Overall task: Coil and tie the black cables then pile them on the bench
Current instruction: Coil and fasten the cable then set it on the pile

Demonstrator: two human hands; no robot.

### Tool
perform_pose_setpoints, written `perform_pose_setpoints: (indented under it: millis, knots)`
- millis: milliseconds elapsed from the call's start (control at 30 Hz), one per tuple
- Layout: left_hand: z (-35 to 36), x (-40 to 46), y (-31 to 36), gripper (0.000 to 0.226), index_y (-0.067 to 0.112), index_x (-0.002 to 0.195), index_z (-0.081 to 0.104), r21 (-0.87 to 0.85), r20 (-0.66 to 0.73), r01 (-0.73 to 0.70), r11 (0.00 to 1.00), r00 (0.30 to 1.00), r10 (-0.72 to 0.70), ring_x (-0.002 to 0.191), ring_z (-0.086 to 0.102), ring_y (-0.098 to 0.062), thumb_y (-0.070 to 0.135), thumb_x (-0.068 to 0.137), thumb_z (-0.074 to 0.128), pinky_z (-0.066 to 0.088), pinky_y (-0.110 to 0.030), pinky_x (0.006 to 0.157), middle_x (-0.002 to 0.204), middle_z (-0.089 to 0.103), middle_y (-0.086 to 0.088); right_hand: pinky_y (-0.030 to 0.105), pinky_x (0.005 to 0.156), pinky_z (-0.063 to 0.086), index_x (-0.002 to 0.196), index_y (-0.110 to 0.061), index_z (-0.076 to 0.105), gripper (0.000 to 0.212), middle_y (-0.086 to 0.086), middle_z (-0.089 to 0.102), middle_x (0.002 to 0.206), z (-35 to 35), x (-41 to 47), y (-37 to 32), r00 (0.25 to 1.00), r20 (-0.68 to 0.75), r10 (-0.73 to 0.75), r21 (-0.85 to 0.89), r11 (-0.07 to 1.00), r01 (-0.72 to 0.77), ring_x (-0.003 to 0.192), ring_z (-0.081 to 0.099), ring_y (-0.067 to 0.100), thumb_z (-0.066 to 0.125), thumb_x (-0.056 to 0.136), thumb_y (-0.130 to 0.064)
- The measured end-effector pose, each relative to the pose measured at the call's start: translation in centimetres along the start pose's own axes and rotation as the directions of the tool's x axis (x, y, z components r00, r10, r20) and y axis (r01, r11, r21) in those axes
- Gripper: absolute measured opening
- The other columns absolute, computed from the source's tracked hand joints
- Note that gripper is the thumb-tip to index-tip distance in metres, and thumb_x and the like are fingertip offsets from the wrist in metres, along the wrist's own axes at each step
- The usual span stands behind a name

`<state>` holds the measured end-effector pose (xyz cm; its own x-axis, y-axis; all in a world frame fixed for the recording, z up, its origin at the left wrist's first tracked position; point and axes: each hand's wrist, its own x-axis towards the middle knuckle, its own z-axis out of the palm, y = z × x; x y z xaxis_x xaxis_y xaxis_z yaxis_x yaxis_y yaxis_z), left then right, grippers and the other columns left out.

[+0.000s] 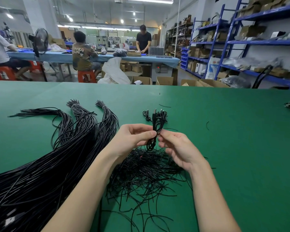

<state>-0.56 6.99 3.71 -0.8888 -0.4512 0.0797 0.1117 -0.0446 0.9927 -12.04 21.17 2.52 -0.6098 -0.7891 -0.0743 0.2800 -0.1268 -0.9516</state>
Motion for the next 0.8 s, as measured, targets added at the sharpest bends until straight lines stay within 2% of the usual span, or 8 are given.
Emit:
perform_pose_setpoints:
  millis: [100,167,267,367,467,600,700,800]
  knots:
    - [-0.1,-0.1,0.2,0.039,0.011,0.102,0.077,0.112,-0.002,-0.029,0.993,1.0,0.029,0.088,0.072,-0.012,0.028,0.067,0.082,0.056,-0.024,0.079,0.099,0.078,-0.008,0.009,0.034,0.038,0.083,-0.004,0.067,0.014,0.002,0.061,0.064,0.1,0.0,-0.4,0.968,0.031,0.25,0.226,0.941,-0.251,0.046,0.054,0.003,0.073,0.08,-0.017]
    - [-0.3,0.0,0.1,0.034,0.01,0.101,0.076,0.09,-0.026,-0.007,0.996,1.0,0.01,0.088,0.071,-0.014,0.024,0.07,0.083,0.056,-0.026,0.081,0.099,0.078,-0.01,0.01,0.034,0.039,0.082,-0.005,0.067,0.013,0.001,0.063,0.065,0.4,0.1,-0.6,0.967,0.005,0.253,0.188,0.95,-0.25,0.046,0.056,0.003,0.072,0.087,-0.016]
    - [-0.5,0.2,-0.1,0.024,0.004,0.104,0.073,-0.06,-0.082,0.073,0.996,0.994,-0.078,0.082,0.069,-0.018,0.009,0.081,0.078,0.056,-0.029,0.086,0.098,0.076,-0.014,0.016,0.044,0.047,0.091,-0.011,0.073,0.011,-0.002,0.076,0.076,1.2,0.3,-0.6,0.984,-0.161,-0.078,-0.229,0.973,0.04,0.054,0.065,0.008,0.073,0.095,-0.022]
    - [-0.5,0.2,0.1,0.034,0.0,0.11,0.07,-0.171,-0.09,0.127,0.977,0.985,-0.144,0.078,0.067,-0.017,0.01,0.078,0.078,0.054,-0.031,0.09,0.095,0.074,-0.012,0.023,0.052,0.055,0.089,-0.025,0.078,0.001,-0.004,0.078,0.08,1.1,0.1,-0.8,0.896,-0.116,-0.429,-0.536,0.786,0.308,0.063,0.073,0.016,0.079,0.089,-0.024]
    - [-0.6,0.2,0.4,0.033,0.003,0.105,0.072,-0.207,-0.071,0.135,0.969,0.986,-0.152,0.075,0.068,-0.014,0.012,0.075,0.078,0.054,-0.029,0.087,0.091,0.075,-0.009,0.019,0.06,0.056,0.085,-0.034,0.081,0.004,-0.018,0.075,0.074,0.9,0.0,-0.7,0.833,-0.014,-0.554,-0.721,0.582,0.375,0.068,0.071,0.01,0.084,0.084,-0.032]
    - [-0.7,0.3,0.2,0.025,0.002,0.104,0.072,-0.184,-0.073,0.127,0.975,0.987,-0.143,0.073,0.069,-0.013,0.009,0.08,0.077,0.058,-0.023,0.077,0.091,0.076,-0.01,0.008,0.063,0.042,0.086,-0.03,0.081,0.005,-0.023,0.072,0.076,1.0,0.2,-0.4,0.775,0.076,-0.627,-0.794,0.432,0.427,0.073,0.066,0.003,0.08,0.088,-0.026]
    - [-1.0,0.4,0.1,0.021,0.006,0.101,0.073,-0.057,-0.118,0.064,0.996,0.99,-0.07,0.08,0.073,-0.015,0.009,0.082,0.079,0.058,-0.024,0.078,0.093,0.077,-0.01,0.01,0.057,0.043,0.079,-0.025,0.079,0.011,-0.015,0.07,0.065,1.1,0.4,-0.5,0.85,0.022,-0.526,-0.78,0.523,0.343,0.056,0.059,0.002,0.078,0.09,-0.023]
    - [-1.0,0.3,0.2,0.017,0.013,0.096,0.076,0.071,-0.114,0.028,0.997,0.993,-0.02,0.092,0.074,-0.019,0.014,0.081,0.082,0.057,-0.032,0.089,0.096,0.078,-0.008,0.015,0.045,0.041,0.081,-0.013,0.077,0.012,-0.004,0.068,0.064,1.2,0.0,-1.2,0.989,-0.046,-0.142,-0.447,0.888,0.106,0.052,0.054,0.005,0.074,0.092,-0.014]
